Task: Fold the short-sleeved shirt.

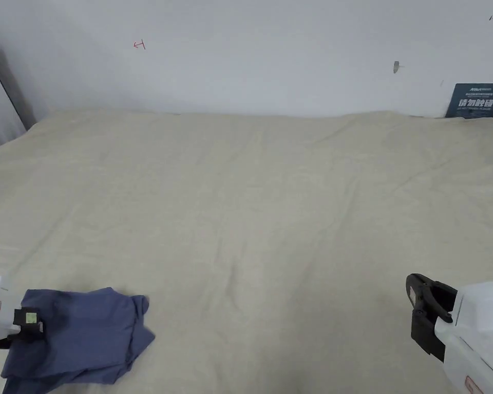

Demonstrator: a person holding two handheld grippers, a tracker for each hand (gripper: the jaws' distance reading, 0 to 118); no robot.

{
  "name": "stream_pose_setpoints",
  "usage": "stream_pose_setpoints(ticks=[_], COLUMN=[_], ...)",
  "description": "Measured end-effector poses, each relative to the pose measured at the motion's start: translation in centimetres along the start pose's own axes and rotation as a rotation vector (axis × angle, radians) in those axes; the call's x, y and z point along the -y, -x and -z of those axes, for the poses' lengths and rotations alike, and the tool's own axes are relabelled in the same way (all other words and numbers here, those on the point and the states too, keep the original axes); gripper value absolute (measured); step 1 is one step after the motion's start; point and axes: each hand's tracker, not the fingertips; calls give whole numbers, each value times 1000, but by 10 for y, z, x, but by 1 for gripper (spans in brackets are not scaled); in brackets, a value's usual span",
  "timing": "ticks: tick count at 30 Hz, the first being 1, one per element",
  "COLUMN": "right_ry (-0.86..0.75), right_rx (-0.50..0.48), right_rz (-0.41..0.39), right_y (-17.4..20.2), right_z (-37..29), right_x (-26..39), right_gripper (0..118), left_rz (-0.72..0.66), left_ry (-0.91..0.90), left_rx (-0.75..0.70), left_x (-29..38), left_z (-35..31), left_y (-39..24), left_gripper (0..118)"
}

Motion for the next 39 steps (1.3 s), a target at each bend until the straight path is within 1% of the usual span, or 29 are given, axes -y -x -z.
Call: stream_pose_setpoints(ticks=[3, 4, 6, 7, 11, 15, 17, 21, 24, 28, 32, 35, 39], right_ry=[-1, -4, -10, -15, -41, -64, -78, -112, -142, -174, -213, -227, -240], right_rx=[5, 7, 13, 15, 31, 57, 73, 110, 135, 157, 164, 178, 200], right_rz=[1, 3, 5, 5, 11, 12, 8, 11, -4, -4, 3, 3, -3], right_y=[-2, -3, -5, -4, -3, -2, -2, -6, -9, -14, -19, -20, -21], right_z=[-5, -7, -13, -11, -14, -15, -16, -25, -31, -36, -38, -38, -37], right_x=[-4, -5, -9, -12, -21, -30, -35, -52, -62, -70, -71, -69, -67], right_gripper=[0, 0, 0, 0, 0, 0, 0, 0, 0, 0, 0, 0, 0], left_rz=[-11, -3, 0, 1, -10, -44, -39, 6, 41, 101, 102, 97, 122], left_ry=[-23, -51, -108, -147, -375, -539, -620, -803, -931, -1041, -1102, -1150, -1194], left_rx=[-69, -88, -122, -136, -54, 17, 56, 26, 19, 29, 64, 104, 116], left_x=[3, 4, 6, 6, 12, 21, 29, 50, 70, 94, 117, 134, 154], left_z=[0, -3, -15, -24, -75, -130, -158, -206, -235, -257, -265, -263, -250], left_y=[-1, -3, -4, -8, -24, -51, -67, -108, -139, -177, -211, -235, -266], left_gripper=[56, 73, 97, 105, 106, 106, 106, 106, 106, 106, 106, 106, 105])
